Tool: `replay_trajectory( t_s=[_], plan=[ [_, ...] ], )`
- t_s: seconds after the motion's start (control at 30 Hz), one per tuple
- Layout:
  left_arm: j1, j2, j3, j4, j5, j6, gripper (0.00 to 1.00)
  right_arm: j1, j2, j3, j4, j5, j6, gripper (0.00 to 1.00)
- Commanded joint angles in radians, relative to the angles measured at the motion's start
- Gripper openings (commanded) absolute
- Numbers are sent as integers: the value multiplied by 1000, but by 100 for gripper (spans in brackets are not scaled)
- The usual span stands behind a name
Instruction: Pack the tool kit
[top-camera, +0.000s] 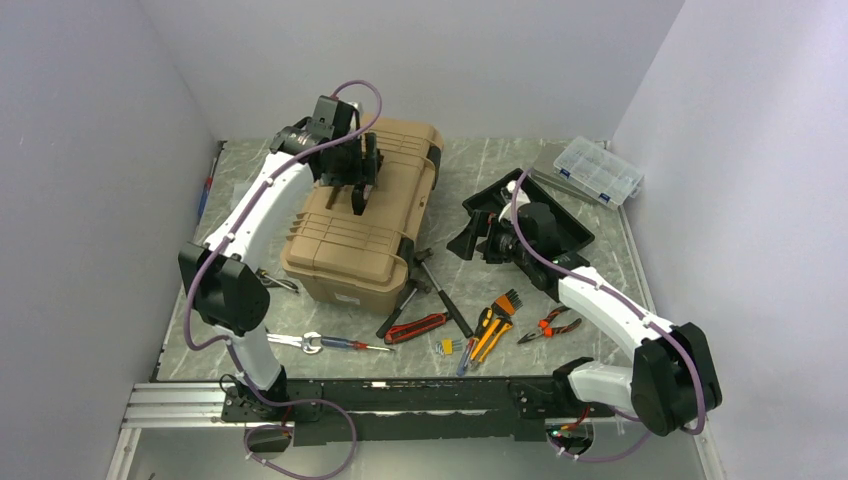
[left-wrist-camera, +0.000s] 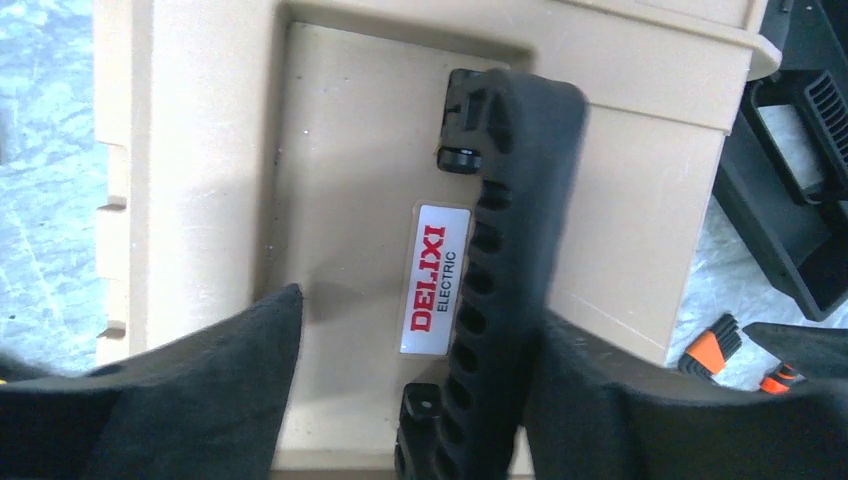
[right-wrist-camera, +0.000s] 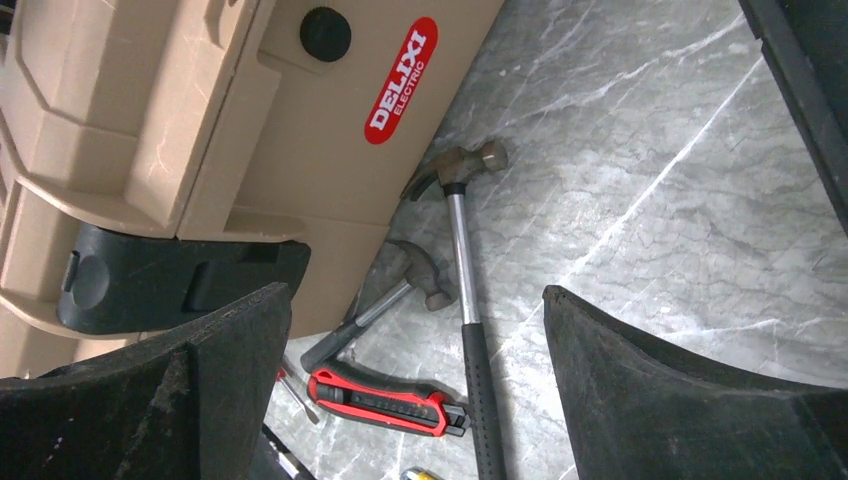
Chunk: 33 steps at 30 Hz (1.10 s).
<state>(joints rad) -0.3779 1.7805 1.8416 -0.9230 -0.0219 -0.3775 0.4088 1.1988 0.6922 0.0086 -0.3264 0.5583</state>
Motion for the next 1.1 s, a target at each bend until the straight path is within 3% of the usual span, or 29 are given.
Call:
replay_trajectory(
  t_s=[0.0, 0.23, 0.33, 0.37, 0.5, 0.67, 0.77, 0.9, 1.07],
  plan=[
    [11, -38, 20, -114, -119, 67, 68, -14, 0, 49, 31, -31, 2, 98],
    [11, -67, -42, -24, 127, 79, 30, -28, 15, 54, 30, -44, -5, 98],
    [15, -68, -62, -4, 218, 83, 4, -43, 24, 62, 39, -54, 6, 98],
    [20, -65, -65, -6, 231, 83, 0, -50, 28, 65, 51, -71, 12, 98],
    [76, -63, -84, -28, 272, 78, 0, -98, 50, 54, 192, -159, 84, 98],
    [151, -118, -212, 53, 363, 73, 0, -137, 149, 83, 336, -205, 197, 99],
    [163, -113, -209, 21, 348, 103, 0, -176, 241, 70, 539, -274, 327, 100],
    [176, -108, -190, -26, 320, 155, 0, -222, 390, 72, 810, -361, 488, 92],
    [181, -144, -211, -14, 343, 204, 0, -221, 464, 45, 976, -439, 573, 89]
  ],
)
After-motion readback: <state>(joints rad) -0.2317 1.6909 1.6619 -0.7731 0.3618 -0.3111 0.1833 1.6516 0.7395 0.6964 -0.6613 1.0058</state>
